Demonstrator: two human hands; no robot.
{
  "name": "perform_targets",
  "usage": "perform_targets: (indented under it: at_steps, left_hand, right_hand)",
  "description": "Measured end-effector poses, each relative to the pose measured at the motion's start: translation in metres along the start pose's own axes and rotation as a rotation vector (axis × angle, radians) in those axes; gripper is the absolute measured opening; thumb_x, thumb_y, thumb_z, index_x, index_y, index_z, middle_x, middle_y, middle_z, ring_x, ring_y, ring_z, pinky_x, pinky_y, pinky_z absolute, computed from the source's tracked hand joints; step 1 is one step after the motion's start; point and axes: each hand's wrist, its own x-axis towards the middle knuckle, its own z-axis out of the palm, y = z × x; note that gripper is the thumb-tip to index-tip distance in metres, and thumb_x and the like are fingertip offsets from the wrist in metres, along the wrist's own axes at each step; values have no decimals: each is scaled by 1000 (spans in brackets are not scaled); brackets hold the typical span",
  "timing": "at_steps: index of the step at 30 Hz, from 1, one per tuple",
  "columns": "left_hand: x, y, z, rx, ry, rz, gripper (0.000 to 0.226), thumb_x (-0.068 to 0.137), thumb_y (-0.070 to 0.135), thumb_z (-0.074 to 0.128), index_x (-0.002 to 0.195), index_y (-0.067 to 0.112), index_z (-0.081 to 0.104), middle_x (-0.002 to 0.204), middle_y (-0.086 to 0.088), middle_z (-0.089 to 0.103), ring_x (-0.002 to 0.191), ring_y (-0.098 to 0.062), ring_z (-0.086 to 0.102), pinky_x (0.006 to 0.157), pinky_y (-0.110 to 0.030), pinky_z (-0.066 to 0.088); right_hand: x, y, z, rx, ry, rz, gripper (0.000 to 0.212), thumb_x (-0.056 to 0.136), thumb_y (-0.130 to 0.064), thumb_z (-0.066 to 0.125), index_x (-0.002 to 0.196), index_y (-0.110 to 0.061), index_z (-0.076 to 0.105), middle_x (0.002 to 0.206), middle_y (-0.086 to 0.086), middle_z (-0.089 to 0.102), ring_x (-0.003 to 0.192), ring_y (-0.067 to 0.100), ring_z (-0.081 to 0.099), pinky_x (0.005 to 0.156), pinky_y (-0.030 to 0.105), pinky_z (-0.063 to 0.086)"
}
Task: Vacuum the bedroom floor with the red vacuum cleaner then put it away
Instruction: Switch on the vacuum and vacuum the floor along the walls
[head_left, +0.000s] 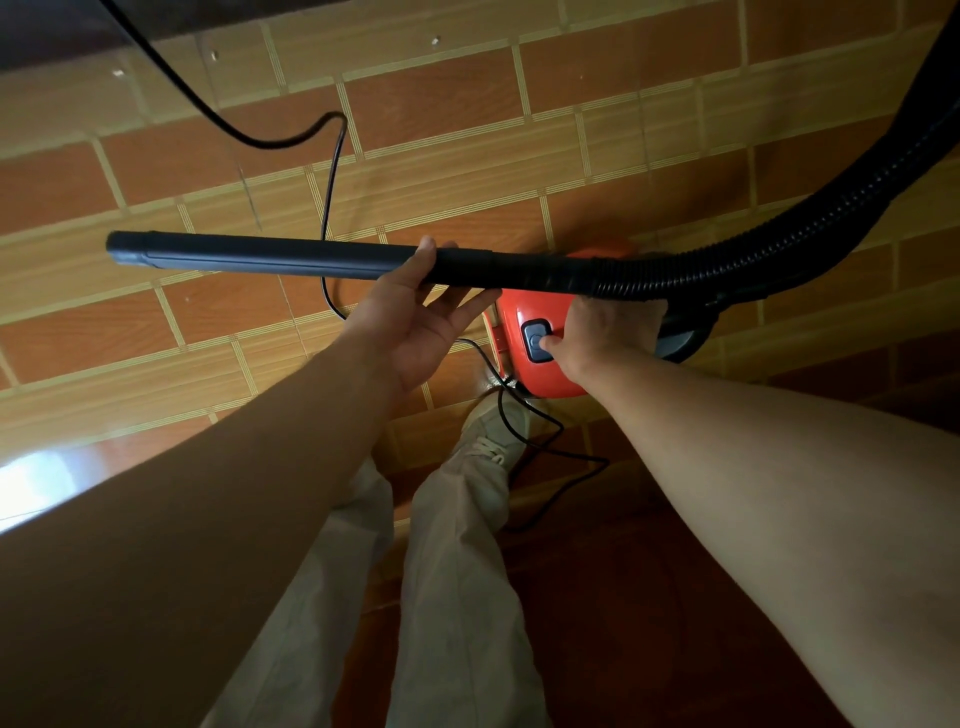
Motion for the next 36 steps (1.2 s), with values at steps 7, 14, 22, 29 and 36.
perform_targets:
  at_steps: [7,14,22,29,36]
  left_hand:
    - [1,6,-3,4,11,-3,13,100,13,60,101,1,59,107,-15,67,112,-38,67,93,-63,54]
    - [6,2,-2,2,12,-8,12,100,13,60,102,2,57,107,-14,66,111,-38,68,90,-63,55]
    - [11,-1,2,-8,36,-5,11,100,12,61,102,2,57,104,-14,68,115,-38,66,89,-64,55]
    - [16,2,2,-4,28,-4,13,100,13,61,105,2,57,105,-14,68,110,-38,68,83,-62,58]
    - [11,3,4,5,23,-5,12,100,13,60,100,1,59,103,-14,68,109,-38,68,90,-63,56]
  right_hand:
    - [2,-1,3,10,12,-1,56,90,-62,68,121,-18,56,124,9,60,121,33,55,95,44,42]
    - [3,-1,4,-11,-20,2,60,92,-62,64,129,-15,55,135,12,57,131,36,50,104,47,39]
    - [4,2,5,-15,15,-20,53,92,-63,65,115,-16,60,115,9,68,111,32,63,100,45,41]
    - [8,0,11,-51,44,-11,52,87,-67,68,89,-19,49,76,4,56,70,24,47,76,40,29]
    - [5,1,5,-54,29,-9,53,88,-68,66,87,-18,47,69,4,47,68,23,46,76,40,30]
